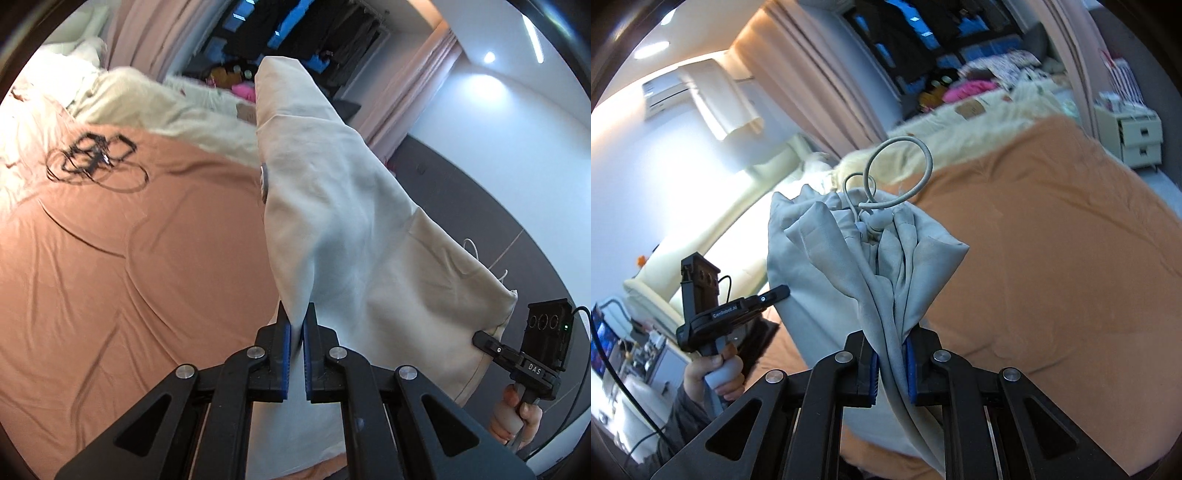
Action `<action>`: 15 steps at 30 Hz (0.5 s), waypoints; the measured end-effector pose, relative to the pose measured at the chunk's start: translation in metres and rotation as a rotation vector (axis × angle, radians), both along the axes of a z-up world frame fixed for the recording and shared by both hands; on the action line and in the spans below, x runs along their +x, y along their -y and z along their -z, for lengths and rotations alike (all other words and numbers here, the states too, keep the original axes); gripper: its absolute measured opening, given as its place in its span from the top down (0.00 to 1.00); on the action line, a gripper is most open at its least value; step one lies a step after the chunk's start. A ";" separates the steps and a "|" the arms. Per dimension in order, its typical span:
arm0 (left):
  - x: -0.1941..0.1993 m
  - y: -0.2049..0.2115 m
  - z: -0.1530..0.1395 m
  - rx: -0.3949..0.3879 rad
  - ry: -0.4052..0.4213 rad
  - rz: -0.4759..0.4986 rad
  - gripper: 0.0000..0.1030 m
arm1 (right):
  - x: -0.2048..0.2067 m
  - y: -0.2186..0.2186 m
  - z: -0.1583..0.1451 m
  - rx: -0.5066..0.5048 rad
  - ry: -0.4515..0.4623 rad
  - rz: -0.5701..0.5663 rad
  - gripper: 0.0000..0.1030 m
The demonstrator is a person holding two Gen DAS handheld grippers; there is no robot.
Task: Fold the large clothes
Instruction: 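Lift the folded grey jacket with both tools closed on its end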
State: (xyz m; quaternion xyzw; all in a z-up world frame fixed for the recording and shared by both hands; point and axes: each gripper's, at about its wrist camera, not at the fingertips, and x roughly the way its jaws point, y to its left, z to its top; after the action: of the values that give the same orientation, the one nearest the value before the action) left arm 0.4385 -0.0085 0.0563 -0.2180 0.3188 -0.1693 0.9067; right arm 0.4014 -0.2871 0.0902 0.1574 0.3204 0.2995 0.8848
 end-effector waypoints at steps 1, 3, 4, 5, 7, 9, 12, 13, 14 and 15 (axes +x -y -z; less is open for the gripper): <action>-0.006 -0.007 -0.007 -0.001 0.012 -0.012 0.93 | -0.003 -0.006 -0.007 -0.001 0.014 -0.009 0.88; -0.019 -0.024 -0.024 -0.002 0.035 -0.038 0.93 | -0.008 -0.019 -0.021 0.000 0.039 -0.031 0.88; -0.026 -0.033 -0.033 0.003 0.048 -0.052 0.93 | -0.009 -0.028 -0.029 0.002 0.049 -0.045 0.88; -0.032 -0.041 -0.040 0.010 0.057 -0.064 0.93 | -0.011 -0.038 -0.037 0.003 0.061 -0.062 0.88; -0.044 -0.058 -0.053 0.019 0.073 -0.091 0.93 | -0.016 -0.053 -0.045 0.003 0.078 -0.092 0.88; -0.058 -0.074 -0.063 0.028 0.084 -0.125 0.93 | -0.018 -0.072 -0.054 0.007 0.095 -0.130 0.88; -0.082 -0.104 -0.079 0.037 0.104 -0.177 0.93 | -0.019 -0.102 -0.062 0.018 0.112 -0.191 0.88; -0.088 -0.113 -0.083 0.040 0.111 -0.194 0.93 | -0.019 -0.110 -0.063 0.020 0.116 -0.208 0.88; -0.095 -0.124 -0.087 0.041 0.118 -0.214 0.94 | -0.019 -0.120 -0.065 0.022 0.120 -0.225 0.88; -0.101 -0.132 -0.090 0.042 0.124 -0.230 0.94 | -0.021 -0.134 -0.067 0.025 0.126 -0.248 0.88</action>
State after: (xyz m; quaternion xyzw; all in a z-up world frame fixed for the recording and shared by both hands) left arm 0.3380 0.1233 0.1461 -0.2234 0.2386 -0.0707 0.9424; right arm 0.3805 -0.1531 0.1574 0.1084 0.2776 0.4198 0.8573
